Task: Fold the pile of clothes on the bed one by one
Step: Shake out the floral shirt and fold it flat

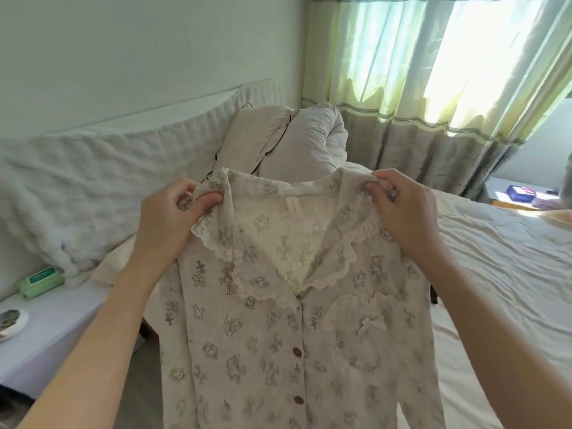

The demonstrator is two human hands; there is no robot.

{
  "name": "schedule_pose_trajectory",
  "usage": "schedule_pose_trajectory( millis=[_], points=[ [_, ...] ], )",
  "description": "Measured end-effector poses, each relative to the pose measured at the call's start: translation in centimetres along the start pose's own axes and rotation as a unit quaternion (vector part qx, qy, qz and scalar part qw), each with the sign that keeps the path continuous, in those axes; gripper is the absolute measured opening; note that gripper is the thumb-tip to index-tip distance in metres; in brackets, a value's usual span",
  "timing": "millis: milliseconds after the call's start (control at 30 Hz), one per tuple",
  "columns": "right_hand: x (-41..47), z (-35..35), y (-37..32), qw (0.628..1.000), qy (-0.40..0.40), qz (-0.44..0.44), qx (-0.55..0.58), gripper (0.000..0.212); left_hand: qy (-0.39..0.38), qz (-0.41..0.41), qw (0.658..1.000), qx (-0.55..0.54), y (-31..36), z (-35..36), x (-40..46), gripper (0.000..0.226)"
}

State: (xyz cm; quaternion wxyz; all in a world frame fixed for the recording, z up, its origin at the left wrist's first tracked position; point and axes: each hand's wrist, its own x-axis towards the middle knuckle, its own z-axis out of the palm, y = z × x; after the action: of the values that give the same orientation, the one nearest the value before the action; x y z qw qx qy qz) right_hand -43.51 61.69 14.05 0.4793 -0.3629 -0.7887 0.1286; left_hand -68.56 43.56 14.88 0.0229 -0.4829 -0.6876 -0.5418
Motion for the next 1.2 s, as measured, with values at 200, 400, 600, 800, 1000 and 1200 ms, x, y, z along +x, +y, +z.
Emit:
schedule_pose_trajectory(
  millis=[200, 400, 600, 800, 1000, 1200],
  points=[
    [5.7, 14.9, 9.8, 0.991, -0.1, 0.05, -0.07, 0.021, -0.061, -0.071, 0.993, 0.07, -14.2, 9.1, 7.9, 0.02],
    [9.2, 31.5, 20.6, 0.962, -0.213, 0.17, -0.037, 0.025, -0.114, -0.164, 0.965, 0.169, -30.0, 19.7, 14.5, 0.041],
    [2.6, 43.2, 26.8, 0.9, -0.357, 0.23, -0.094, 0.058, -0.235, -0.298, 0.9, 0.216, -42.6, 24.3, 9.4, 0.065],
    [-9.7, 49.0, 26.6, 0.845, -0.497, 0.163, -0.113, 0.054, -0.287, -0.39, 0.825, 0.291, -50.2, 21.7, -0.8, 0.059],
    [-15.9, 54.5, 23.1, 0.82, -0.559, 0.027, -0.118, 0.056, -0.219, -0.395, 0.827, 0.334, -54.8, 22.3, -3.5, 0.049],
    [-19.7, 58.1, 19.9, 0.803, -0.578, 0.018, -0.145, 0.067, -0.175, -0.397, 0.841, 0.324, -58.7, 19.8, -3.2, 0.022]
  ],
)
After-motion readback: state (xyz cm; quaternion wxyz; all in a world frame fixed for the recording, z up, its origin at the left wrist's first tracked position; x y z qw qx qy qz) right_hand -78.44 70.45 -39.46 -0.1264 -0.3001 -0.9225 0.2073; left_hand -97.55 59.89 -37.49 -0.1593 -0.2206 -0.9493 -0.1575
